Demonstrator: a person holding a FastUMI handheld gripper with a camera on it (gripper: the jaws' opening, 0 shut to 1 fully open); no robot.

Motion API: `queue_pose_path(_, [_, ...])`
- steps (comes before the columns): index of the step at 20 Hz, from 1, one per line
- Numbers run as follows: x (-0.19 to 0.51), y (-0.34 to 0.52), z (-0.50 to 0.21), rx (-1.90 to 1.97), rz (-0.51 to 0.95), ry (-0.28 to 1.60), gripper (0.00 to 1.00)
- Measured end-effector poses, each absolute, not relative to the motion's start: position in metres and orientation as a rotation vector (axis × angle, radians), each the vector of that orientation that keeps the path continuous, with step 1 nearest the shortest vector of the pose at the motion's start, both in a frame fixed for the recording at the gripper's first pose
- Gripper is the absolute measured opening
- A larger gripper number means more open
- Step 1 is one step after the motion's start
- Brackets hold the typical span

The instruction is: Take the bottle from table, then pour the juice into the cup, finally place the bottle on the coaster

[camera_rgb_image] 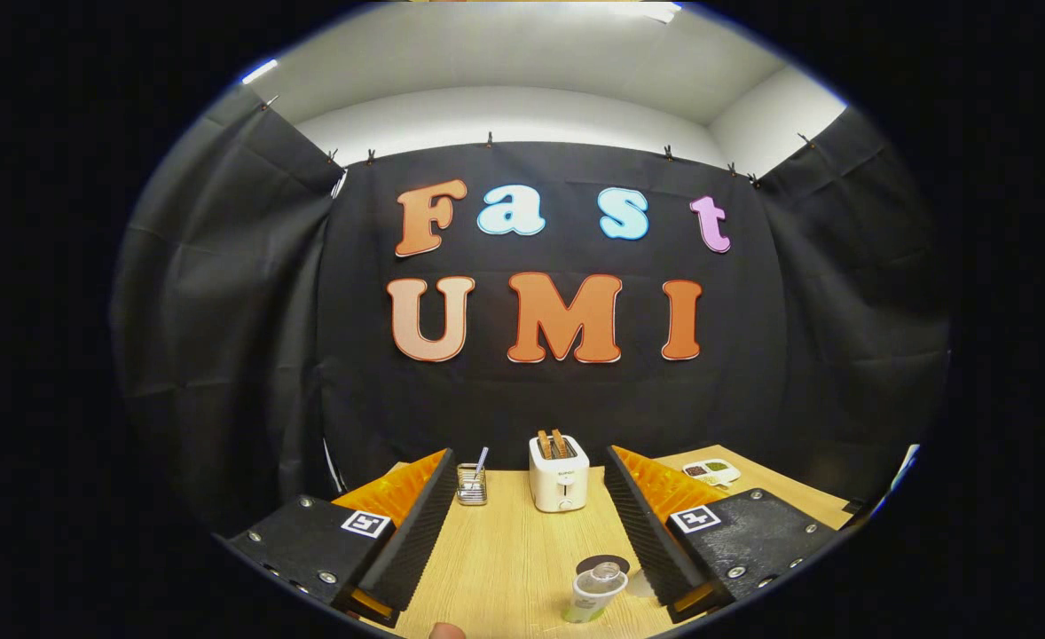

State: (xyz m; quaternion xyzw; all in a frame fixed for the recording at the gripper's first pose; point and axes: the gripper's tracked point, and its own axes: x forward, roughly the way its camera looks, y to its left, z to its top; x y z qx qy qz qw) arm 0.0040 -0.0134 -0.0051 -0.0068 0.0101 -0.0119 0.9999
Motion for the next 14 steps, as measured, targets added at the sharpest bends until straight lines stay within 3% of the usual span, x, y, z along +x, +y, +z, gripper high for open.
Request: queue_pose_path(14, [0.017,-0.042,-0.049,-0.022,-0.084,0.118,0.99])
